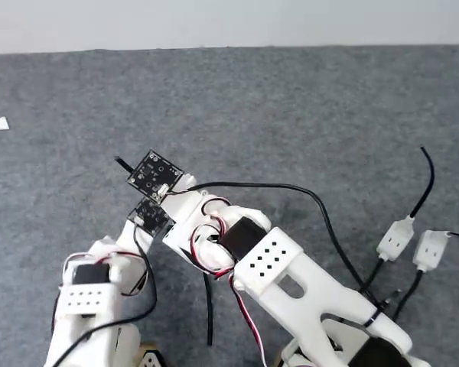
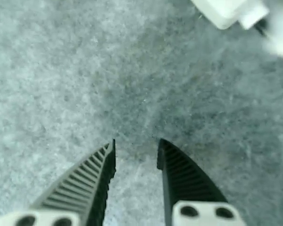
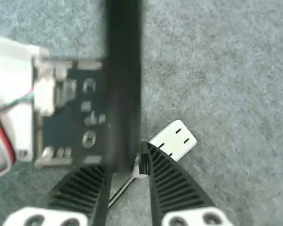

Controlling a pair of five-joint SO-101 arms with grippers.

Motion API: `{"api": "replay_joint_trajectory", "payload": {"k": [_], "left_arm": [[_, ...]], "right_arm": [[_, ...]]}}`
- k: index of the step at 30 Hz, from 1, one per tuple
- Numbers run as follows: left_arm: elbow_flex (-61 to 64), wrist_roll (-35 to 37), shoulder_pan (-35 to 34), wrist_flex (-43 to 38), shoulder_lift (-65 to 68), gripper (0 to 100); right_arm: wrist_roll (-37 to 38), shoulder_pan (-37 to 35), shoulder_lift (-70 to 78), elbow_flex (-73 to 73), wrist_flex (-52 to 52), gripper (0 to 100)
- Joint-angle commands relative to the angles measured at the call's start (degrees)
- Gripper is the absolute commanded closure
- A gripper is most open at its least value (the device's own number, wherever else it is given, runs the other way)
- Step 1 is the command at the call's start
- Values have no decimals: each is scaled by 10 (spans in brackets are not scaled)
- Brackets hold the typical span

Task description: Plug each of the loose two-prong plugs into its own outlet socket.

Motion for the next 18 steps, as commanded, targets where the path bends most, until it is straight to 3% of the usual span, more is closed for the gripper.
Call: {"api": "replay_joint_trajectory", "payload": {"k": [1, 4, 8, 12, 18], "left_arm": [[10, -4, 8, -5, -58, 863], [32, 35, 8, -11, -107, 863], [76, 159, -5, -55, -185, 863], [116, 252, -44, -78, -278, 863], [128, 268, -67, -22, -382, 866]], "right_arm": [[-33, 3, -2, -4, -15, 991], [-98, 35, -1, -4, -26, 991], [-186, 98, -1, 13, -61, 991], [-214, 114, -1, 44, -109, 991], [-215, 116, 13, 67, -168, 991]]}}
